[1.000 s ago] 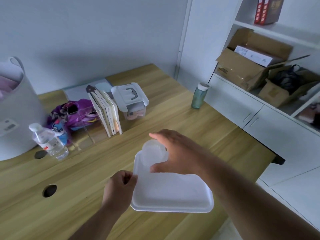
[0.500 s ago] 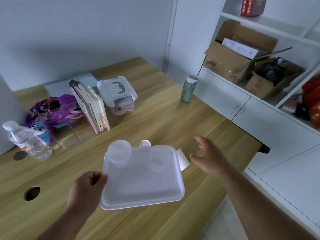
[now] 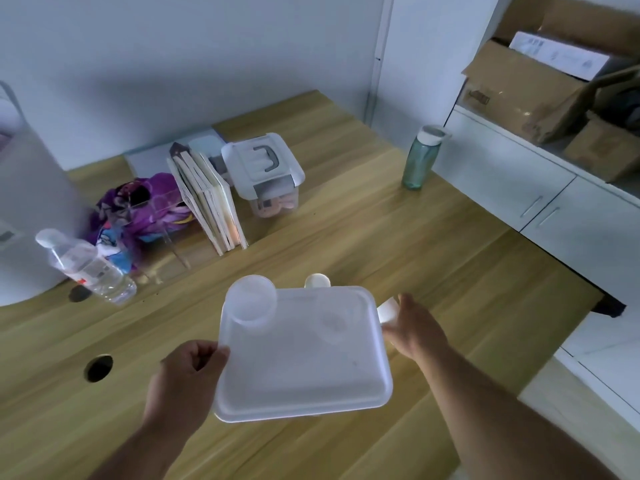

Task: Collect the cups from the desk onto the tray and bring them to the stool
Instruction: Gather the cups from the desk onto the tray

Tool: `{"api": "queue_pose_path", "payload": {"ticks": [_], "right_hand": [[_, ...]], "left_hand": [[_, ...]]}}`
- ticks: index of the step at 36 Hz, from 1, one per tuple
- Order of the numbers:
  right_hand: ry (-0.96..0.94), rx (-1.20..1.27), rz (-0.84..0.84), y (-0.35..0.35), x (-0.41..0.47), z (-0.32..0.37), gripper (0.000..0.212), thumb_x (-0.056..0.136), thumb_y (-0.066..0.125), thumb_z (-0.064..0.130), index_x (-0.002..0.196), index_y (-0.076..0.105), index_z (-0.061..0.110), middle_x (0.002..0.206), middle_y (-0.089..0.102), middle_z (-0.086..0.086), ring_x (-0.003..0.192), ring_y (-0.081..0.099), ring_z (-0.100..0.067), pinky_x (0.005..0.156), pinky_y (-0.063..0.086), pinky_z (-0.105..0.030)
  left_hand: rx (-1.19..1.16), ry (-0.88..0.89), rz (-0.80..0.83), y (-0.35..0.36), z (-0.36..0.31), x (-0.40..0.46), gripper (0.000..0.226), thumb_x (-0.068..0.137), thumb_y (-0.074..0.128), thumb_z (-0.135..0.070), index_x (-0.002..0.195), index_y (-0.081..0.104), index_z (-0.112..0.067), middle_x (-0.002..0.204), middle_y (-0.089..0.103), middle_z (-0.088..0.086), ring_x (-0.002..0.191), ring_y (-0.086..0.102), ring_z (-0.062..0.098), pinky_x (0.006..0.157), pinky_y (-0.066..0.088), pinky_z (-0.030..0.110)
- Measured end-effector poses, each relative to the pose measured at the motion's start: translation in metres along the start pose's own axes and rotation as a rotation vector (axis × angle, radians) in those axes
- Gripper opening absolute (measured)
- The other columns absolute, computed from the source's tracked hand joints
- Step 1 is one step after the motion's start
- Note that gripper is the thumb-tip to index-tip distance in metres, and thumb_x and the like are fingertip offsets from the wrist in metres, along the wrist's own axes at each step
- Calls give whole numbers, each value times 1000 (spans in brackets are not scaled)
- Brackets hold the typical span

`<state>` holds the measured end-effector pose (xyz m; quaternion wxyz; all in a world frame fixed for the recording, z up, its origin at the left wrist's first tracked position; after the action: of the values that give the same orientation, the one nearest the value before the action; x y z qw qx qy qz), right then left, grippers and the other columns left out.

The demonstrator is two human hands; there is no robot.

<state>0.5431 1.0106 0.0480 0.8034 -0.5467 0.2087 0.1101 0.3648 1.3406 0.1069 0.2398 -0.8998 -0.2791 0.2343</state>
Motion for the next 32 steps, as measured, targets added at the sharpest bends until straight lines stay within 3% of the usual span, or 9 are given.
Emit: {"api": "queue_pose_path", "payload": {"ticks": [5,9,13,15,17,20,25,28,32], "right_hand": [[3,49,-45,-9,-2,0,67,80,72,37,136,45,12,134,63,-13,121,62,-36,94,54,-39],[-17,406,-186,-57,-24,12,75,76,79,29,143,48,12,134,59,-10,108,62,-30,84,53,-34],[-164,815,-321,-122,-75,36,56,78,84,24,125,54,22,115,67,3,95,68,-13,68,53,-26],[-286,955,-296,-147,-107,49,59,76,89,25,125,57,21,112,72,7,92,72,-5,66,54,-16],[-413,1059,-201,-157,-135,59,66,70,88,23,129,58,19,113,76,4,99,75,-5,73,60,-20],[-524,1062,-72,-146,-157,67,67,68,88,16,128,58,24,118,77,4,110,75,-14,87,62,-31],[-537,922,-52,-118,-164,73,71,65,93,27,127,57,34,125,73,12,117,71,-12,101,59,-42],[-540,829,-80,-106,-162,71,69,71,95,22,125,56,41,123,70,22,118,68,-4,103,56,-37],[-541,767,-115,-97,-156,71,70,73,94,22,125,53,46,124,70,19,118,66,2,100,54,-26]], "left_hand": [[0,-4,4,1,-3,-1,12,93,76,-27,81,79,-26,71,80,-9,71,75,25,68,60,43],[-4,-1,-1,0,-5,-2,12,92,75,-28,81,79,-28,70,80,-7,70,76,27,68,62,47],[-26,-3,6,-1,-12,-6,12,92,75,-26,81,79,-26,70,79,-10,71,76,26,67,61,44],[-31,0,5,-2,-15,-9,12,92,75,-25,81,78,-25,69,79,-10,71,75,25,67,60,42],[-39,0,6,-4,-18,-13,12,92,75,-24,81,78,-25,69,79,-4,71,75,25,68,61,42],[-52,10,7,-4,-22,-18,12,93,75,-23,81,77,-24,72,79,-2,71,74,25,65,59,39],[-55,32,3,-7,-29,-25,13,92,75,-25,79,78,-26,70,79,-5,69,73,24,62,57,37],[-51,37,7,-9,-30,-29,12,91,75,-27,80,78,-26,71,79,-5,70,74,23,65,59,40],[-50,46,12,-14,-29,-33,12,92,74,-27,81,78,-25,73,79,-2,71,73,24,62,55,36]]}}
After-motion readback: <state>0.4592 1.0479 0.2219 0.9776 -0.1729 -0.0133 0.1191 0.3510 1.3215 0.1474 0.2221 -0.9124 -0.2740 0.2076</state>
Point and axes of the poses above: each hand's wrist, its own x-axis towards the middle knuckle, its own y-axis out of the palm, z = x × y, the point moved 2 cm from there along x, towards the middle knuckle
